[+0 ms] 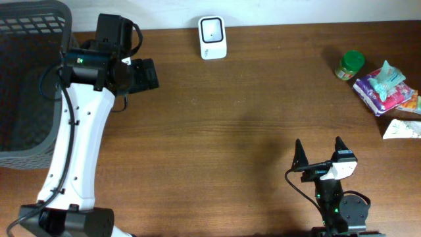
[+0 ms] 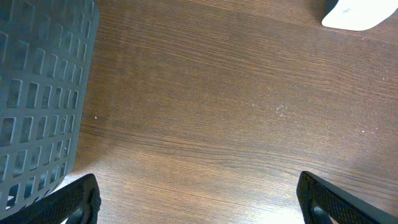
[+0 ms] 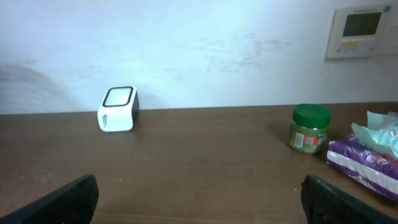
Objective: Scan the item barcode
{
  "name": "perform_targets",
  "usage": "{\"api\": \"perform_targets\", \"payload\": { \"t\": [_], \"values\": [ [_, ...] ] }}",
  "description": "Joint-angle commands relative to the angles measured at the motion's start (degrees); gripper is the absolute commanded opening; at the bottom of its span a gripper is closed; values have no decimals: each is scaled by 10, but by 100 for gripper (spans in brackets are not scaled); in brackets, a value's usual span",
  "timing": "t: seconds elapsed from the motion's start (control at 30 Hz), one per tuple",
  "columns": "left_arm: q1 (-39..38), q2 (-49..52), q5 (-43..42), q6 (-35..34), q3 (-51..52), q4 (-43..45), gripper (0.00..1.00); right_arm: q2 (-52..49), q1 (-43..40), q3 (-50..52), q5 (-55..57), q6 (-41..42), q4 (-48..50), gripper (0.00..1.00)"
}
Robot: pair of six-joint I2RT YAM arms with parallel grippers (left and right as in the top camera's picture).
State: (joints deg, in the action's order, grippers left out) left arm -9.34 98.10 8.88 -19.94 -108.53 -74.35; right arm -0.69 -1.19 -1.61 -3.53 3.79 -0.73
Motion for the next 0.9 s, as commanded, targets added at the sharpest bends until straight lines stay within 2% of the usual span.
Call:
{"api": "perform_targets", "payload": {
  "t": [0.0,0.07,0.17,0.27,0.87],
  "values": [
    [-2,0,4,3,-1,1,99,5,-4,13,23,-6,-4,99],
    [-2,0,4,3,-1,1,99,5,-4,13,29,-6,-39,99],
    [-2,0,4,3,-1,1,99,5,-4,13,29,-51,-39,99],
    [-2,0,4,3,-1,1,99,5,-4,13,31,-62,-40,99],
    [-2,0,4,3,-1,1,99,5,-4,13,29,-61,-38,99]
  ]
}}
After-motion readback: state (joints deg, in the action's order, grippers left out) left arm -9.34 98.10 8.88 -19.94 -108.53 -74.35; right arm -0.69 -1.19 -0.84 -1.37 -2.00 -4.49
